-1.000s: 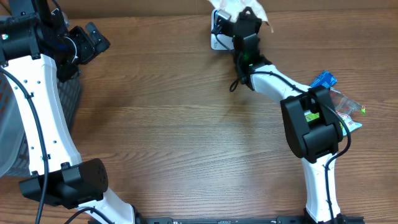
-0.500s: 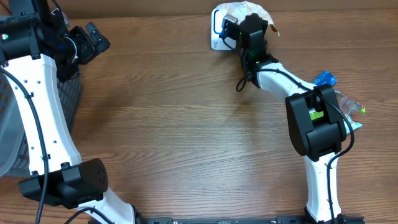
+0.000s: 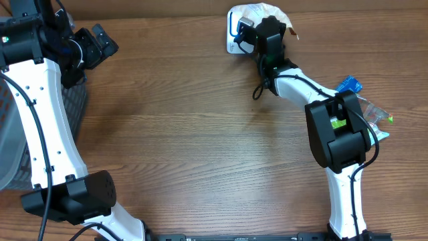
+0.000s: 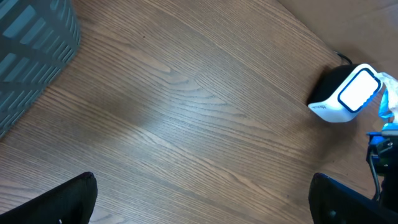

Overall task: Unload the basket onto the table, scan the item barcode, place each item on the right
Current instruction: 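Hold the beige cookie bag against the scanner window with the right gripper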

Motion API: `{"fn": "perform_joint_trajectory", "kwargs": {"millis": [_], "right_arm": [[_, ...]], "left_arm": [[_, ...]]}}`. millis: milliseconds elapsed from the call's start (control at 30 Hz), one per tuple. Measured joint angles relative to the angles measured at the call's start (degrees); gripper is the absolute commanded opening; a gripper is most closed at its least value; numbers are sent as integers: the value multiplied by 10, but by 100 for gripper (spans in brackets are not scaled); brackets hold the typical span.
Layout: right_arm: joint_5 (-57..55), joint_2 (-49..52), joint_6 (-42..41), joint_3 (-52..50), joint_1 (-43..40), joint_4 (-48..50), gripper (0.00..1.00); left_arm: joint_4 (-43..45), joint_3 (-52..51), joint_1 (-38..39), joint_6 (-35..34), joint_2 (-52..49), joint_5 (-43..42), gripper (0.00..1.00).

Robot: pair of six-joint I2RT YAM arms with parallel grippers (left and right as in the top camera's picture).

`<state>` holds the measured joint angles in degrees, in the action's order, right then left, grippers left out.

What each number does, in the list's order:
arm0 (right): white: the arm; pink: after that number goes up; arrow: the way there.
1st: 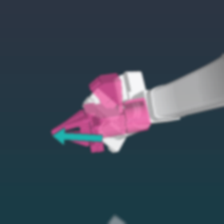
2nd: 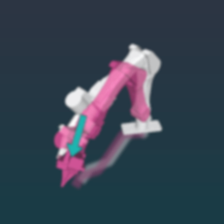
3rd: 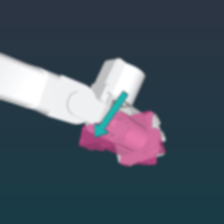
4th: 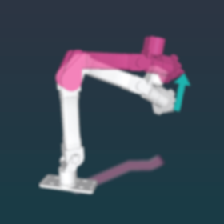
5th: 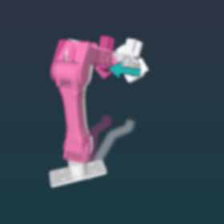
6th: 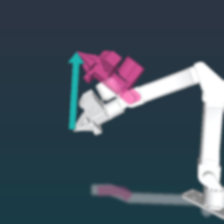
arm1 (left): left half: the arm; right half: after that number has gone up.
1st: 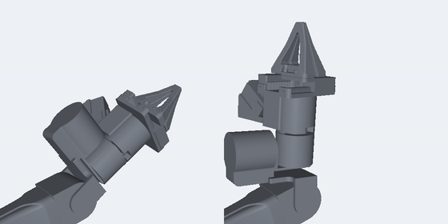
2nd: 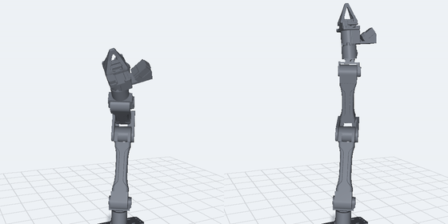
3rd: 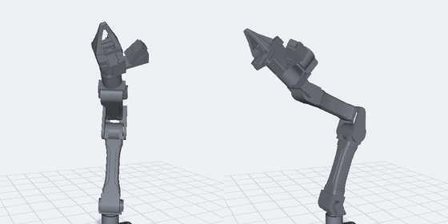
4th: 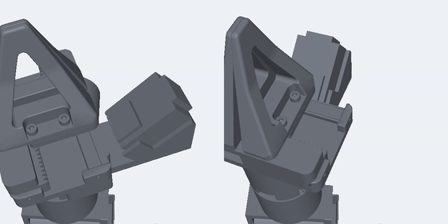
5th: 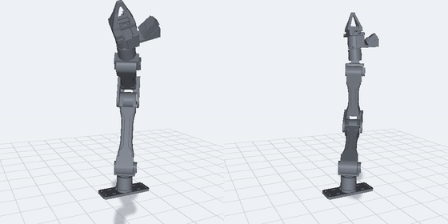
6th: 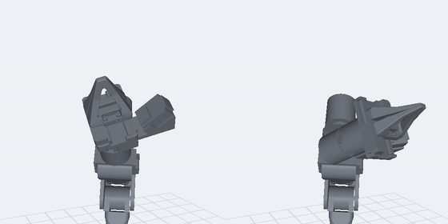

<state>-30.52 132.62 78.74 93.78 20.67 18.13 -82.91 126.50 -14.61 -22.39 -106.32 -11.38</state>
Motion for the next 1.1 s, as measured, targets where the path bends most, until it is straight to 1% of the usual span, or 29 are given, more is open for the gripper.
{"fn": "perform_joint_trajectory", "kwargs": {"millis": [400, 467, 633, 800, 900, 967, 1100], "right_arm": [[-4, 1, 1, 0, 8, -2, 4], [-14, 1, 1, 0, 8, 14, 4], [-78, 3, 1, 0, 12, 135, 4], [-106, 1, -5, 0, 30, 139, 4], [-121, -13, -22, 0, 50, 119, 4], [-130, -35, -37, 0, 66, 76, 4], [-136, -110, -107, -2, 99, -68, 4]], "left_arm": [[0, 0, 0, 0, 0, 0, 100], [0, 0, 0, 0, 0, 0, 100], [0, 0, 0, 0, 0, 0, 100], [0, 0, 0, 0, 0, 0, 100], [0, 0, 0, 0, 0, 0, 100], [0, 0, 0, 0, 0, 0, 100], [1, 0, 0, 0, 0, 0, 100]]}}
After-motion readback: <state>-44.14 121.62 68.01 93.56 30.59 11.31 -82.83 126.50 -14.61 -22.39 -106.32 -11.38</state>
